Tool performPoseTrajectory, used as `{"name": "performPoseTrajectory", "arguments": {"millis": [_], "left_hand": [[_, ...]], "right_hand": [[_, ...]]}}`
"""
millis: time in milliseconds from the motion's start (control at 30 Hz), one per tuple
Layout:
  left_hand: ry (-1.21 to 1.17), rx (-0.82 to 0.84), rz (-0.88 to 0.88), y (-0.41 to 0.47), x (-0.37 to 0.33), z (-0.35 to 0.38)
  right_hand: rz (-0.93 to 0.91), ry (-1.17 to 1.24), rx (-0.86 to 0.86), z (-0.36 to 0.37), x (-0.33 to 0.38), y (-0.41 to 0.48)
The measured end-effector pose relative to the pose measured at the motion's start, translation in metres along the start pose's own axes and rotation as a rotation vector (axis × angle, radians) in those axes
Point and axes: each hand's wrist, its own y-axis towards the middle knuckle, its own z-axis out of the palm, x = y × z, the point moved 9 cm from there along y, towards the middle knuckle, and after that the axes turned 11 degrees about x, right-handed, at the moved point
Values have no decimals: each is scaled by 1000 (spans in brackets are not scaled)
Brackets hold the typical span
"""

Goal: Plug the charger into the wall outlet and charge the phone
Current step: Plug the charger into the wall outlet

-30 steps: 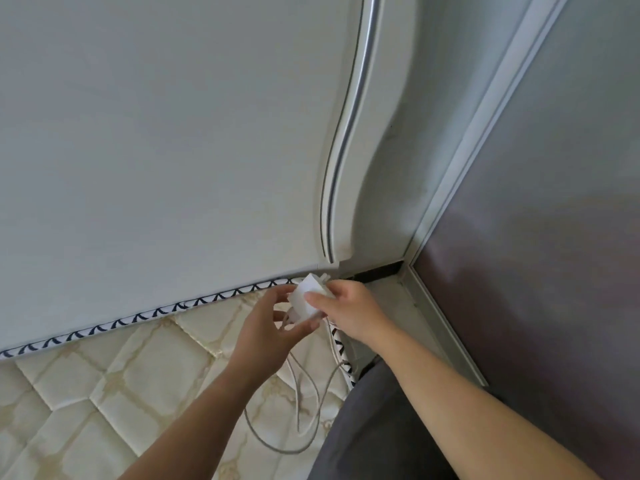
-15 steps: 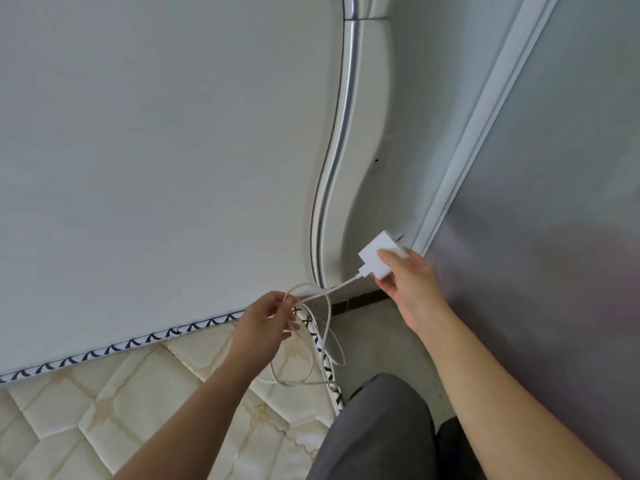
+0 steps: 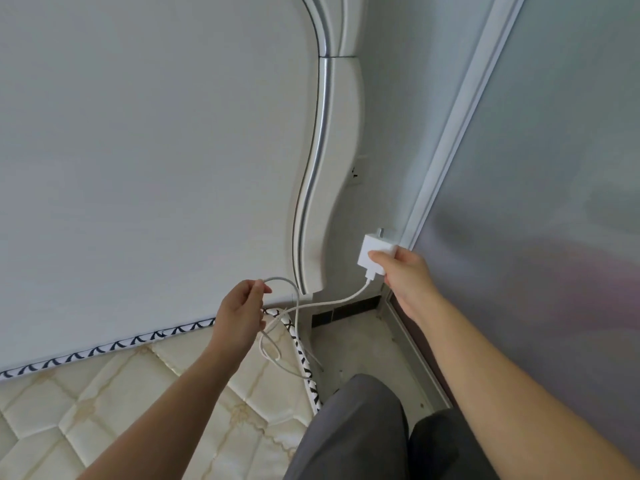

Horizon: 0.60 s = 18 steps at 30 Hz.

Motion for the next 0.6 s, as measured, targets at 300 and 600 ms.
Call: {"name": "performPoseTrajectory", "arguments": {"millis": [300,600], "left_hand": [[-28,101,-86,29,-2,34],[-60,120,-23,86,-20,70]], "right_hand": [[-43,-104,72,1,40,56],[-95,-487,72,7,56,150]]}}
